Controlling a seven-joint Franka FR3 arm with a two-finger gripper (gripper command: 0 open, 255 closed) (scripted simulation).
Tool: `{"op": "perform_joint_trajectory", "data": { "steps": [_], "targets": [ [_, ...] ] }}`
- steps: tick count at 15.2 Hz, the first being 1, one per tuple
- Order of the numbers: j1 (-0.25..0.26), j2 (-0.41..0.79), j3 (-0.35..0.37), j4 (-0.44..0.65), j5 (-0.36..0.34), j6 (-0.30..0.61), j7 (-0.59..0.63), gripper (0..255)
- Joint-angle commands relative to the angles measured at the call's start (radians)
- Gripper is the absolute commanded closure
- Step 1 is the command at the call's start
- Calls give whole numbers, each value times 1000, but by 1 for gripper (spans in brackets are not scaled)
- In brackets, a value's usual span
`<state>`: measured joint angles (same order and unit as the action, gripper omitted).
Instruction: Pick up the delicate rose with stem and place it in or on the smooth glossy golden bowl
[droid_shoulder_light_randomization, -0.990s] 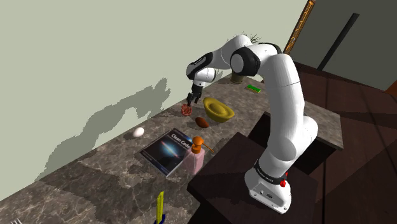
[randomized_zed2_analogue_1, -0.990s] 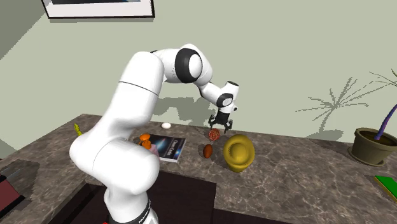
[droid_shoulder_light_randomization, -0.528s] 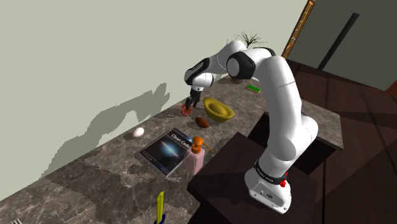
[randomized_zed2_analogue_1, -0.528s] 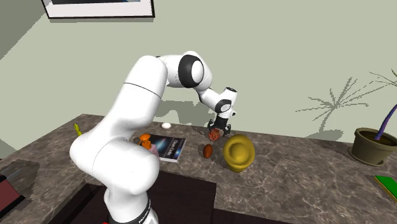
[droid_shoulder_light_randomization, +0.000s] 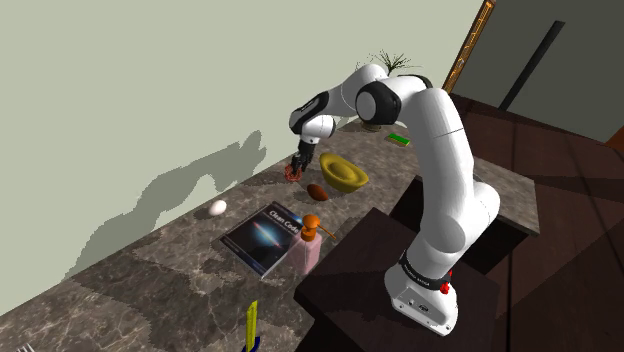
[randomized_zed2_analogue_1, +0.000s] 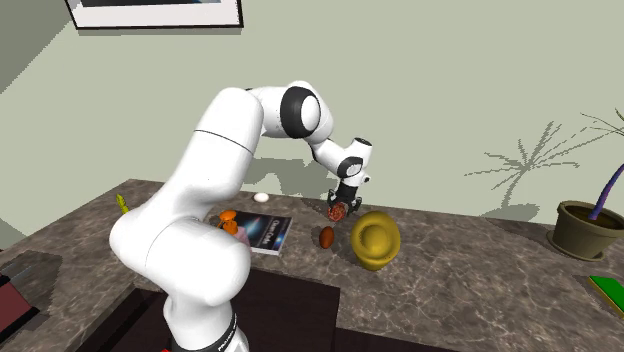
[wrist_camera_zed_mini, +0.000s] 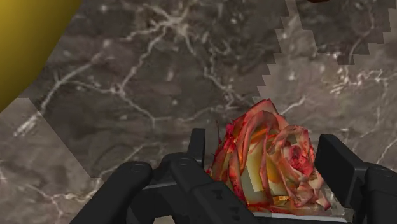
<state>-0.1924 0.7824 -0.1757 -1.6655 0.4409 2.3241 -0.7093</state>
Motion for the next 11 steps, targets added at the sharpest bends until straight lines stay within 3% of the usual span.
{"op": "perform_joint_trajectory", "data": {
  "steps": [1, 11],
  "targets": [
    [-1, 3, -1, -1, -1, 7, 0, 255],
    [3, -17, -6, -8, -6, -7, 6, 255]
  ]
}}
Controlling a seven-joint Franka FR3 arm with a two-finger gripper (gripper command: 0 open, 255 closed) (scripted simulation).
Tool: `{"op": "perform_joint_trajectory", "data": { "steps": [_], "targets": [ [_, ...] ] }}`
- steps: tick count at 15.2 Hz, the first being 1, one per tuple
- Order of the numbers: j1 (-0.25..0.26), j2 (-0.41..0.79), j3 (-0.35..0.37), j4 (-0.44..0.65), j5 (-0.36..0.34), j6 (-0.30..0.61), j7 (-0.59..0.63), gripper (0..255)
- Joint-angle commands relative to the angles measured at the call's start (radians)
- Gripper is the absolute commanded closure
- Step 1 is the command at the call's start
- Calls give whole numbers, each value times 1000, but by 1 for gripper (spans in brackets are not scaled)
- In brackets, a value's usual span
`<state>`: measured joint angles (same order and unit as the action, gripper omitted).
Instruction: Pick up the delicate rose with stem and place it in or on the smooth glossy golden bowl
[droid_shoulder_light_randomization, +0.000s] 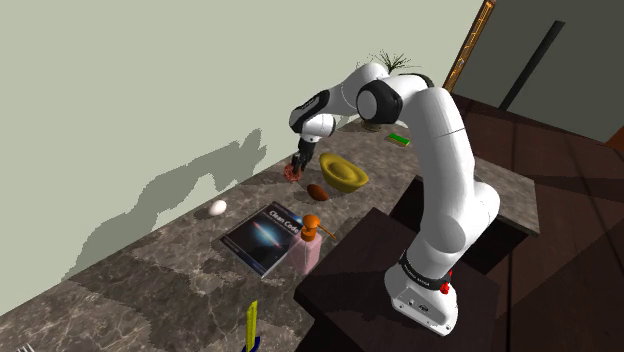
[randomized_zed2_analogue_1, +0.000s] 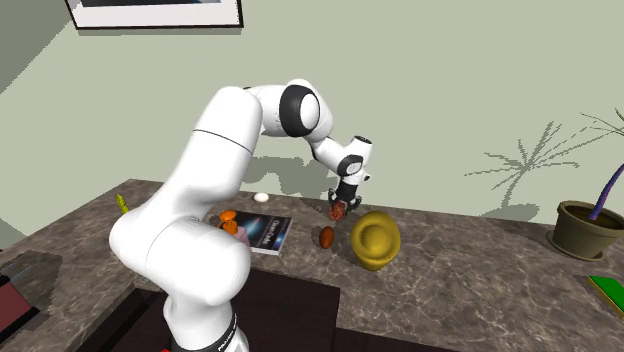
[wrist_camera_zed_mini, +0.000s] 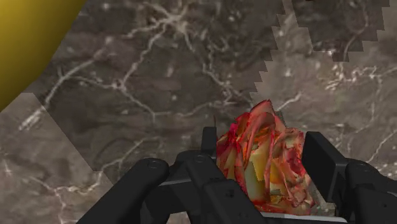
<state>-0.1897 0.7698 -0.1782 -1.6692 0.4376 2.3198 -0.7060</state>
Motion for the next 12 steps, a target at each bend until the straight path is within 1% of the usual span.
{"op": "perform_joint_trajectory", "data": {
  "steps": [1, 12],
  "targets": [
    [1, -15, -6, -7, -5, -9, 5, 255],
    [17, -121, -31, -25, -38, -95, 38, 255]
  ]
}}
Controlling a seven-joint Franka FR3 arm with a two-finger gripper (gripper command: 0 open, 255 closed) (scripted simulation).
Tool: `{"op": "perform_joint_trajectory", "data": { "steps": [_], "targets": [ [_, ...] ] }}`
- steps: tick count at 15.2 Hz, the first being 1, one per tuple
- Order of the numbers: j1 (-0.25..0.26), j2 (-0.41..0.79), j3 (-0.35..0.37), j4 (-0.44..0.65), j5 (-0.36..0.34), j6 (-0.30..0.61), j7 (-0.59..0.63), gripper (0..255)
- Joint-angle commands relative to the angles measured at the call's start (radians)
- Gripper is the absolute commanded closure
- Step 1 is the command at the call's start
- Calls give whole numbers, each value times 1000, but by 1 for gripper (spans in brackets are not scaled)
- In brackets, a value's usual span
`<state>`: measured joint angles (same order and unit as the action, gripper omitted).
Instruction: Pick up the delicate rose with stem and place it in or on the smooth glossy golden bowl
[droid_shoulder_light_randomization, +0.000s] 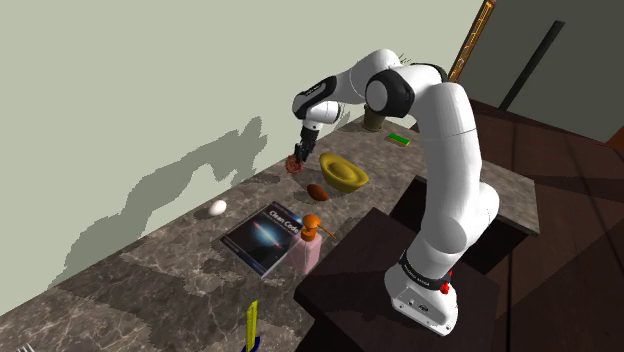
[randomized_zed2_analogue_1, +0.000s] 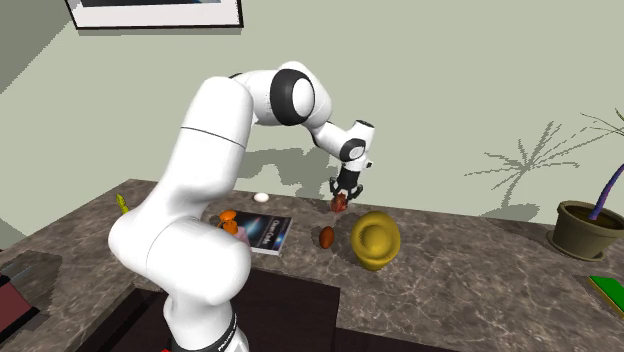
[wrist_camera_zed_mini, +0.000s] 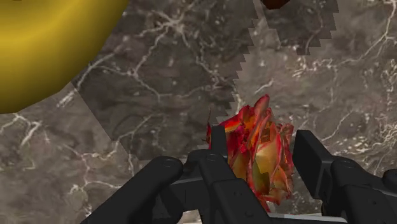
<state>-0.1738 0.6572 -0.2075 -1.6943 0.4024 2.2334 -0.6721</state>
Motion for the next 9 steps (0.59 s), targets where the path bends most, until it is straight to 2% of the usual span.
{"op": "perform_joint_trajectory", "data": {
  "steps": [1, 9],
  "targets": [
    [3, -18, -4, 0, -6, -17, 7, 255],
    [12, -85, -20, 6, -31, -87, 32, 255]
  ]
}}
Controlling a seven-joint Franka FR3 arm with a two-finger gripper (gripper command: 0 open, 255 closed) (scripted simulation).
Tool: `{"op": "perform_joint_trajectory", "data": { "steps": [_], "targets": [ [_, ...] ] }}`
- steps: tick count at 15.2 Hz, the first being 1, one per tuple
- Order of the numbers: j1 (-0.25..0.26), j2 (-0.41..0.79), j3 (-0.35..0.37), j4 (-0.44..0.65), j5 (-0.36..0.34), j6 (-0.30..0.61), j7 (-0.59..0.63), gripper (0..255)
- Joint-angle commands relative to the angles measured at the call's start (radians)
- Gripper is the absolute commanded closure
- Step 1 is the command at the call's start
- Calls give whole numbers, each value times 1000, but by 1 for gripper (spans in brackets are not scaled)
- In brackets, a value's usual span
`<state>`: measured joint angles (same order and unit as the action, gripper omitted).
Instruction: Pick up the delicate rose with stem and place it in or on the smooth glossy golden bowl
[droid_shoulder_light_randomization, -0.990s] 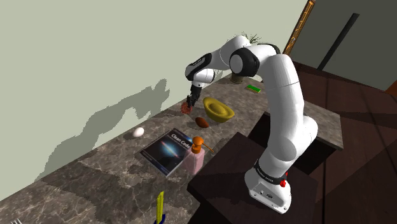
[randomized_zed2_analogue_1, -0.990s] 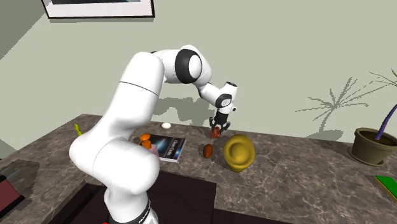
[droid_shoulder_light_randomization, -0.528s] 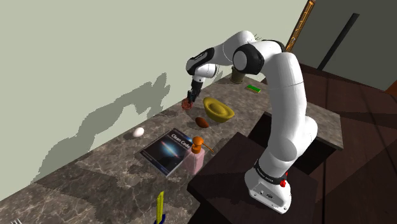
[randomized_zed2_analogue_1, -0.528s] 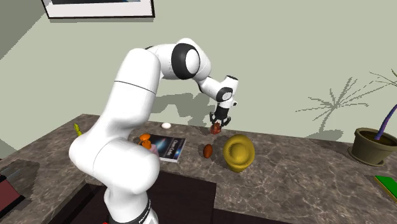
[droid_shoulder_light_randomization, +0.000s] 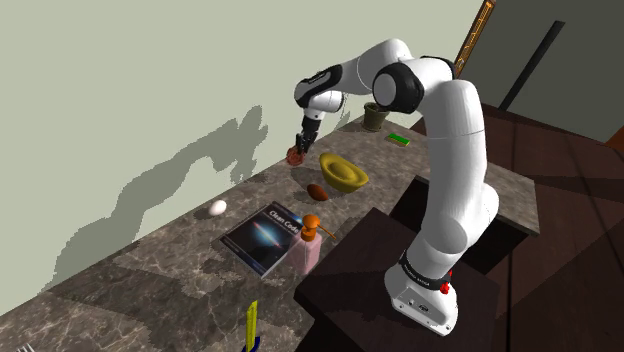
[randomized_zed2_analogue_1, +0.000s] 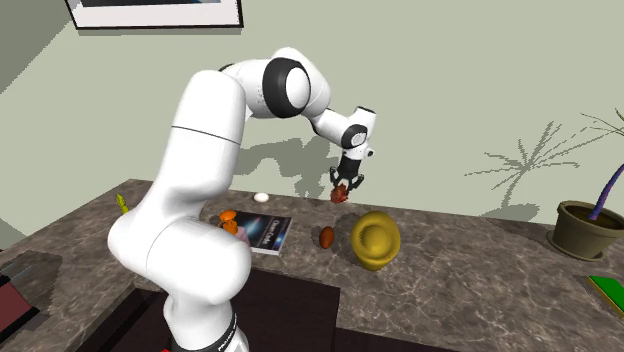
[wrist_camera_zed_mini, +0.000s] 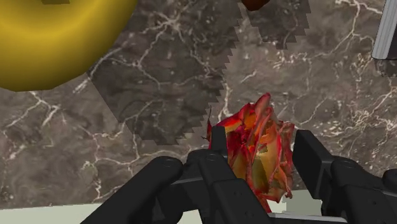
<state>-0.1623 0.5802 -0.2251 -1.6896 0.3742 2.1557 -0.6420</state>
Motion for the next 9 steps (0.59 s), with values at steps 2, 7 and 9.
{"op": "perform_joint_trajectory", "data": {
  "steps": [2, 7, 9],
  "targets": [
    [2, -23, -6, 5, -9, -27, 8, 255],
    [6, -59, -13, 19, -24, -75, 24, 255],
    [7, -73, -16, 26, -30, -95, 30, 255]
  ]
}}
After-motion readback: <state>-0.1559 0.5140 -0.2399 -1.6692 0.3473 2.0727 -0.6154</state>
